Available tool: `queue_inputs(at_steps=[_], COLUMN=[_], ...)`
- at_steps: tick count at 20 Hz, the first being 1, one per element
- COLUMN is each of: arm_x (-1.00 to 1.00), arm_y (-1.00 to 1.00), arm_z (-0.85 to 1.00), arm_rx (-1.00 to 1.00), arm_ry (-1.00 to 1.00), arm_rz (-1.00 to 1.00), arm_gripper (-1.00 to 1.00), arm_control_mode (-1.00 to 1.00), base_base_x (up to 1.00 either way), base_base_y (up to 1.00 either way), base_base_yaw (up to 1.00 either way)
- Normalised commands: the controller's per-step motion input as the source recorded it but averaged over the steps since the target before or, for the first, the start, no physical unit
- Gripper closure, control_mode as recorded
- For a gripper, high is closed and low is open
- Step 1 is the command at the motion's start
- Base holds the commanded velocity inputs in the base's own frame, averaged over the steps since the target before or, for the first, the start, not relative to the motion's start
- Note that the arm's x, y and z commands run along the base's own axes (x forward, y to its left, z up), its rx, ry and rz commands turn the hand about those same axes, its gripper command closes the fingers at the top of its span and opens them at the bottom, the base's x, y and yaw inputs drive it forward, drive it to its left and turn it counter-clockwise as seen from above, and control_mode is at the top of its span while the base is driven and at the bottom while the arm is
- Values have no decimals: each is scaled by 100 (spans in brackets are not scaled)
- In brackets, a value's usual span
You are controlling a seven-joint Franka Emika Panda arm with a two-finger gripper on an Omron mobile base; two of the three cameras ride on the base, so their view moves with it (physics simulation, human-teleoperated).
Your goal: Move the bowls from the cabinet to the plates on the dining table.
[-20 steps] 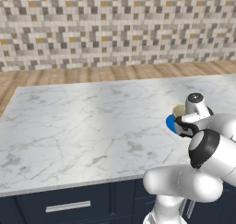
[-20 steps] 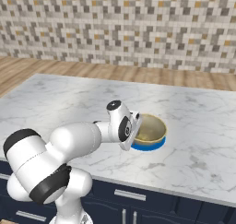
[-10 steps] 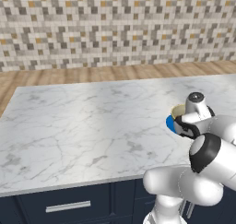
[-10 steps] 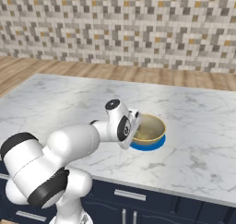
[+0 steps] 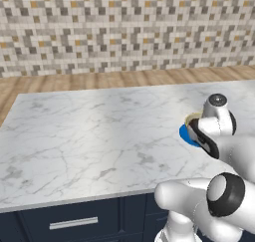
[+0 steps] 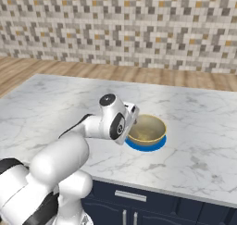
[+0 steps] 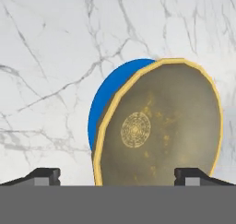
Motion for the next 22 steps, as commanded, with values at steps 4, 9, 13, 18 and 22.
queue_inputs(at_steps=[4,9,13,18,22], arm_x=[-1,-10,-21,-31,-27], arm_y=[15,14,19,23,25], arm_z=[60,68,67,58,57], arm_rx=[6,4,3,3,2], arm_ry=[-6,-8,-11,-14,-16], arm_rz=[0,0,0,0,-1], arm_gripper=[-100,-100,-100,-100,-100], arm_control_mode=[-100,-100,-100,-100,-100], base_base_x=[0,0,0,0,0], base_base_y=[0,0,0,0,0], base_base_yaw=[0,0,0,0,0])
